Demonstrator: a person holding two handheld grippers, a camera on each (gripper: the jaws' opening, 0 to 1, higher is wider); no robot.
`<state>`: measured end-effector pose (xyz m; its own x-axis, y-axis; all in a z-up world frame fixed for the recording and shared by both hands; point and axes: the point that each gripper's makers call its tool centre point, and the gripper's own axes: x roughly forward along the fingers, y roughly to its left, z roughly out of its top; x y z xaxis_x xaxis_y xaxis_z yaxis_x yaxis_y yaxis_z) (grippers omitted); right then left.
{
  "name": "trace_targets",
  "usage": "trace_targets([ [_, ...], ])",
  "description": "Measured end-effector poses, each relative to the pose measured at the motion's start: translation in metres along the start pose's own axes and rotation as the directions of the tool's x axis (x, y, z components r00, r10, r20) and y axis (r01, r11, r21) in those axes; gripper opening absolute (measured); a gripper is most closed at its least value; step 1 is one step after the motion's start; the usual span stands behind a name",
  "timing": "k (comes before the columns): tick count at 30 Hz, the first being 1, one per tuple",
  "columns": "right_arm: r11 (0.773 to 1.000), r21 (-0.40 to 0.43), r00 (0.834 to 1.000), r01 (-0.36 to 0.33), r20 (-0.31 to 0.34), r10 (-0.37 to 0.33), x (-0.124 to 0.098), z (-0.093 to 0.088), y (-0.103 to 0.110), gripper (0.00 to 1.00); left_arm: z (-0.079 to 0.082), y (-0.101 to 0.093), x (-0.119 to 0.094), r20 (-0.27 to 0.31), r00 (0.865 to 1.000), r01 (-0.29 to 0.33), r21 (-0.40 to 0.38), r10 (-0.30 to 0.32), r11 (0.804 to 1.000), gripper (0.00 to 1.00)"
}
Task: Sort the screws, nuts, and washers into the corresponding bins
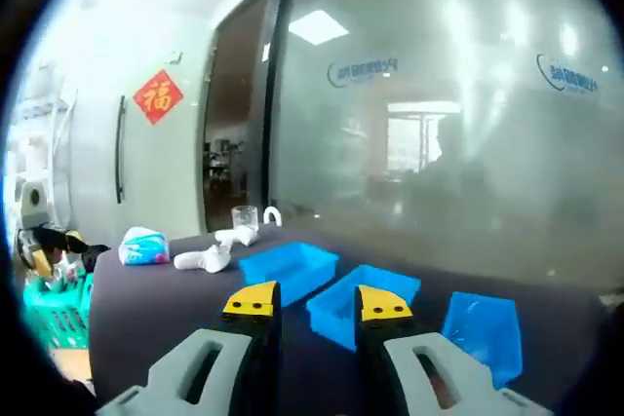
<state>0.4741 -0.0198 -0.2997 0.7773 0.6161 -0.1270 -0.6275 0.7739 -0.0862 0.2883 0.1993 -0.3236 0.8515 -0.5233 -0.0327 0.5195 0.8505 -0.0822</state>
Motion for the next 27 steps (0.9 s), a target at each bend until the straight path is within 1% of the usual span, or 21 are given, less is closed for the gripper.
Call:
trace_targets([
  [1,1.0,-0.008,1.0,-0.011,0.001,0.011,-0.011,-0.002,0.005,0.26,-0.001,-0.001,0.001,-0.004,1.0,0.01,-0.004,-0.01,1.0,0.52],
  [3,1.0,-0.008,1.0,-0.022,0.006,0.022,-0.023,-0.003,0.002,0.26,-0.004,-0.001,0.004,-0.011,1.0,0.024,-0.006,-0.024,1.0,0.52],
  [7,0.999,-0.005,0.999,-0.038,0.019,0.039,-0.051,-0.008,0.01,0.26,-0.006,-0.001,0.008,-0.016,0.999,0.046,-0.011,-0.046,0.999,0.53],
  [13,0.997,0.028,0.998,-0.067,0.019,0.066,-0.089,-0.022,0.014,0.27,-0.009,-0.006,0.011,-0.035,0.997,0.073,0.003,-0.072,0.997,0.53],
  [14,0.997,0.028,0.998,-0.069,0.015,0.069,-0.094,-0.025,0.017,0.27,-0.01,-0.008,0.012,-0.04,0.996,0.078,0.008,-0.078,0.997,0.53],
  [18,0.995,0.029,0.995,-0.099,-0.003,0.099,-0.112,-0.036,0.022,0.27,-0.014,-0.017,0.013,-0.07,0.992,0.109,0.029,-0.107,0.994,0.53],
  [20,0.987,0.035,0.987,-0.159,-0.012,0.159,-0.121,-0.042,0.031,0.28,-0.015,-0.019,0.013,-0.075,0.991,0.117,0.031,-0.115,0.993,0.53],
  [21,0.984,0.042,0.985,-0.171,-0.008,0.172,-0.124,-0.044,0.032,0.28,-0.016,-0.02,0.014,-0.078,0.99,0.122,0.031,-0.119,0.992,0.53],
  [24,0.983,0.028,0.983,-0.181,-0.038,0.182,-0.134,-0.054,0.035,0.29,-0.018,-0.023,0.014,-0.087,0.988,0.128,0.035,-0.125,0.991,0.52],
  [27,0.982,0.025,0.98,-0.187,-0.067,0.189,-0.141,-0.06,0.034,0.29,-0.019,-0.026,0.013,-0.093,0.987,0.135,0.038,-0.131,0.99,0.52],
])
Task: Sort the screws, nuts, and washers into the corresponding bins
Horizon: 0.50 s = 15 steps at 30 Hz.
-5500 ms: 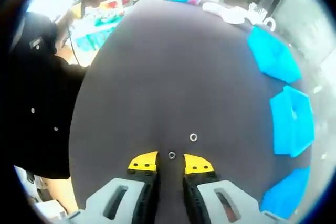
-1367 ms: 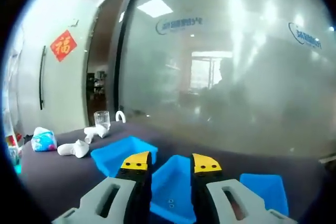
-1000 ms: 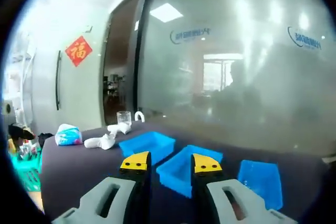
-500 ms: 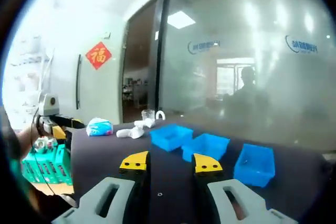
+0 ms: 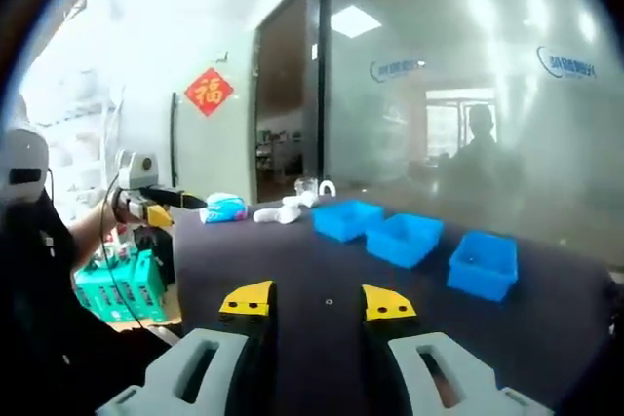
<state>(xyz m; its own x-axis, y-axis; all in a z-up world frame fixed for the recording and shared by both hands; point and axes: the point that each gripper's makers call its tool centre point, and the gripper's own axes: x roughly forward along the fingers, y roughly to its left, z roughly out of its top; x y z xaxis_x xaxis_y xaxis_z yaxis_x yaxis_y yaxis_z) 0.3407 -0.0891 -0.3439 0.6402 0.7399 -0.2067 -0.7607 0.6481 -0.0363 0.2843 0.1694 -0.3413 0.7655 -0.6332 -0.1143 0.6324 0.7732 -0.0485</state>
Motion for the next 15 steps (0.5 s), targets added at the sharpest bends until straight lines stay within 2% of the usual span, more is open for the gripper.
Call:
trace_targets([
  [5,1.0,-0.012,0.999,-0.025,-0.034,0.024,-0.0064,-0.0017,0.0004,0.28,-0.0034,-0.0042,-0.0017,-0.015,1.0,0.011,0.009,-0.011,1.0,0.52],
  [8,0.994,-0.028,0.991,-0.108,-0.079,0.106,-0.0078,-0.0057,0.0092,0.28,-0.0056,-0.0077,-0.0023,-0.022,0.999,0.023,0.008,-0.023,1.0,0.52],
  [15,0.985,-0.088,0.975,-0.151,-0.175,0.134,0.0002,-0.0084,0.0051,0.28,-0.0065,-0.0087,-0.0039,-0.027,0.999,0.023,0.008,-0.022,1.0,0.52],
])
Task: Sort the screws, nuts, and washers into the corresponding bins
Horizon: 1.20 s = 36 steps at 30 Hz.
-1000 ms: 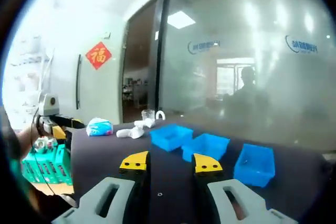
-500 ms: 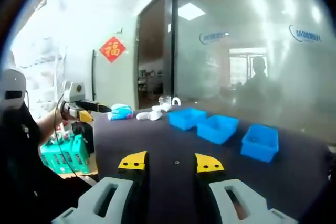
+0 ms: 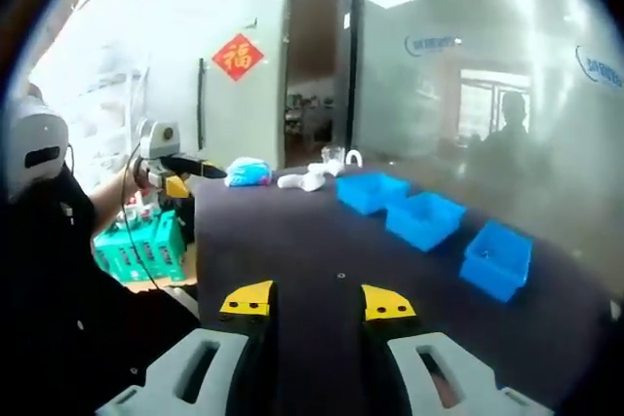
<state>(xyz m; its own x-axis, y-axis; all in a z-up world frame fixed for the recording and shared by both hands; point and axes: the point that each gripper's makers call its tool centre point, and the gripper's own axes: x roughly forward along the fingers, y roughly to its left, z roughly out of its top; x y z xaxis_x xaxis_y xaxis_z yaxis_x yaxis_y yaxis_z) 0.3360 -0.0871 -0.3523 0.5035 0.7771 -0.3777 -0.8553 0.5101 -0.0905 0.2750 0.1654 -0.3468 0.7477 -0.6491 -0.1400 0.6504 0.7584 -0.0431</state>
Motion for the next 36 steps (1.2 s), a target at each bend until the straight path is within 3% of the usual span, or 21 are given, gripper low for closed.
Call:
trace_targets([
  [4,0.998,-0.017,0.998,-0.058,-0.03,0.058,0.004,0.006,0.004,0.28,-0.001,0.002,-0.001,0.0,1.0,-0.009,-0.01,0.009,1.0,0.52],
  [17,0.985,-0.098,0.976,-0.139,-0.182,0.12,0.041,0.005,-0.002,0.29,-0.005,0.005,-0.006,-0.003,1.0,-0.023,-0.003,0.023,1.0,0.52],
  [25,0.966,-0.153,0.929,-0.209,-0.339,0.148,0.076,-0.009,-0.008,0.28,-0.011,0.007,-0.008,-0.021,0.999,-0.035,-0.003,0.035,0.999,0.52],
  [32,0.951,-0.171,0.897,-0.258,-0.409,0.17,0.106,-0.013,-0.007,0.28,-0.013,0.01,-0.009,-0.027,0.999,-0.046,-0.009,0.045,0.999,0.51],
  [36,0.939,-0.18,0.868,-0.294,-0.462,0.183,0.124,-0.019,-0.006,0.27,-0.014,0.012,-0.009,-0.029,0.998,-0.051,-0.007,0.051,0.999,0.51],
])
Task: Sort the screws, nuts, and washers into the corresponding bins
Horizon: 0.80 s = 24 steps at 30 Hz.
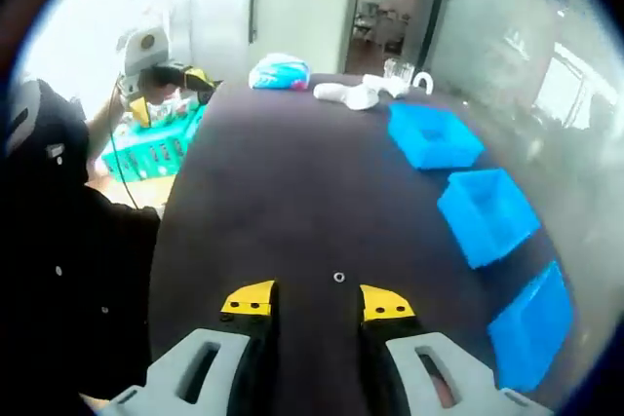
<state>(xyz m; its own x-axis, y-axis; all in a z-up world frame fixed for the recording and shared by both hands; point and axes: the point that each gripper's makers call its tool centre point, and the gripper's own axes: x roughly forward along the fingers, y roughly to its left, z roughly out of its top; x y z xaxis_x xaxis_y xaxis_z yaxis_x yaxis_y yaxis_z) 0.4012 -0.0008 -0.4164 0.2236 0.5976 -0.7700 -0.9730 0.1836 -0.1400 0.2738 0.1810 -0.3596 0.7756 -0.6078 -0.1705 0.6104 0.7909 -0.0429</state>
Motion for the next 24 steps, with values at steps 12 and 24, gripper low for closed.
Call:
trace_targets([
  [12,0.996,-0.063,0.988,-0.068,-0.146,0.058,0.038,-0.011,-0.004,0.25,-0.004,-0.001,0.001,-0.006,1.0,-0.001,-0.009,0.001,1.0,0.51],
  [24,0.992,-0.051,0.97,-0.115,-0.221,0.101,0.051,-0.018,-0.007,0.15,-0.009,0.003,0.001,-0.019,1.0,-0.01,-0.019,0.009,1.0,0.51],
])
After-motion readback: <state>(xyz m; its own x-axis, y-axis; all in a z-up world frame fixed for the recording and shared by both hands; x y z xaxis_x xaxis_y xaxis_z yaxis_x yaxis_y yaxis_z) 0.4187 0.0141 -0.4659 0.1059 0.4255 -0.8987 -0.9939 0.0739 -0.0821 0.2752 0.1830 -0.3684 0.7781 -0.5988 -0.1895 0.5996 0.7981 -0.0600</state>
